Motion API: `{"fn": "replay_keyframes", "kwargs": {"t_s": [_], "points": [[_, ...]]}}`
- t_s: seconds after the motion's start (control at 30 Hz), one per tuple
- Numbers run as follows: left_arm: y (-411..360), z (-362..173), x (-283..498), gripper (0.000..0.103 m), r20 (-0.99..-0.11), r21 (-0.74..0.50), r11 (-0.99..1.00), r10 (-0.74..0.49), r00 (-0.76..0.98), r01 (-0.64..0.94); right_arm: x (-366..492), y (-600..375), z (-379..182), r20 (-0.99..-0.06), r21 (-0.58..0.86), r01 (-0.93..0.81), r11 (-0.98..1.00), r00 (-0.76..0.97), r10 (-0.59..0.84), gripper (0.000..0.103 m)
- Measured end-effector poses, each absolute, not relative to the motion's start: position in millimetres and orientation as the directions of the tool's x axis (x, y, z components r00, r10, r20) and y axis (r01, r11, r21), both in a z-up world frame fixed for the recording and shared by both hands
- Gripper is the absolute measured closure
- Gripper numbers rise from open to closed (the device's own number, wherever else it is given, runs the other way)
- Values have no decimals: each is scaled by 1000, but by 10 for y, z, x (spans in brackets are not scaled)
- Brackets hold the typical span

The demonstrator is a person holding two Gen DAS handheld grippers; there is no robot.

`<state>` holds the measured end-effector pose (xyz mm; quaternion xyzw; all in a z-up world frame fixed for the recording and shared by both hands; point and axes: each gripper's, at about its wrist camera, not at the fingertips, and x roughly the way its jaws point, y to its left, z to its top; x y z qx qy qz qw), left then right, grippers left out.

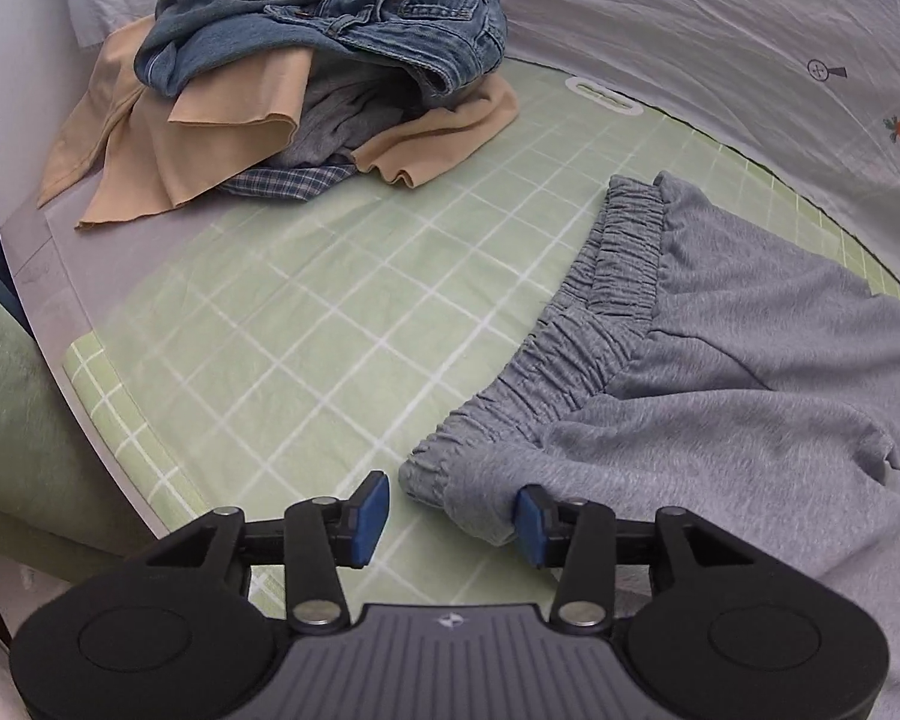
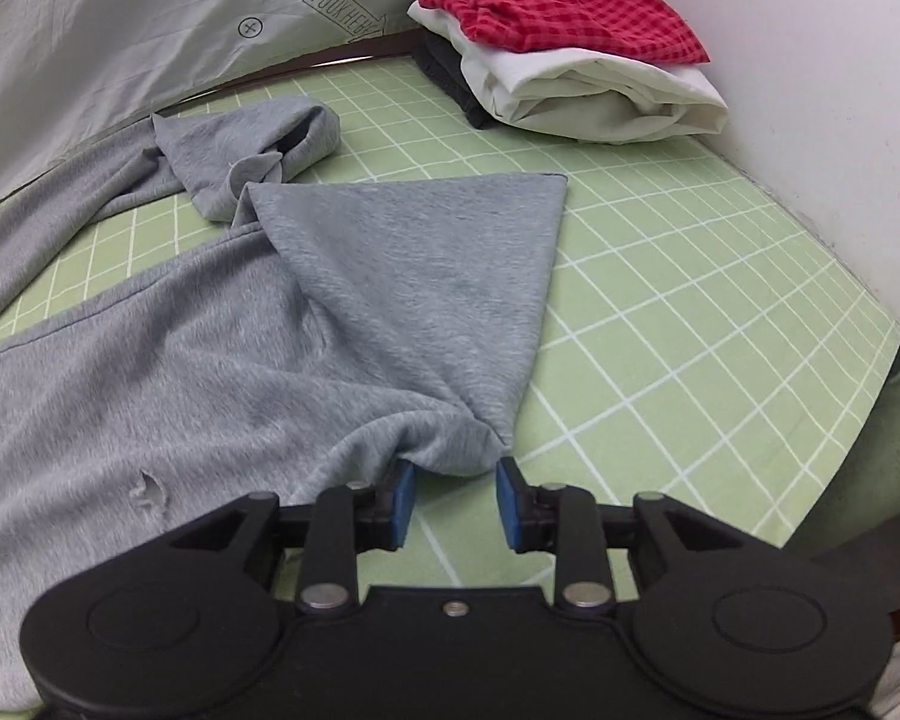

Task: Fold clothes

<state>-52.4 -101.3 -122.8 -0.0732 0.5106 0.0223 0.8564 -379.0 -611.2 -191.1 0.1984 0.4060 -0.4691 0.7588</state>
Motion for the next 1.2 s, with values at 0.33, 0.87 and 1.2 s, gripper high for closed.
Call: {"fn": "replay_keyframes", "kwargs": {"t_s": [0.33, 0.87, 1.2], "points": [[-596, -1519, -528, 51, -835, -480, 819, -317, 450, -314, -3675, -5745, -1802, -804, -52, 844, 534, 281, -524, 59], [-271, -1994, -339, 35, -656, -753, 477, -593, 467, -452, -3451, -5163, -1787, -817, -73, 826, 558, 272, -509, 55], [-245, -2018, -105, 76, -719, -695, 578, -554, 420, -427, -3087, -4986, -1756, -818, -116, 768, 630, 286, -499, 55]]}}
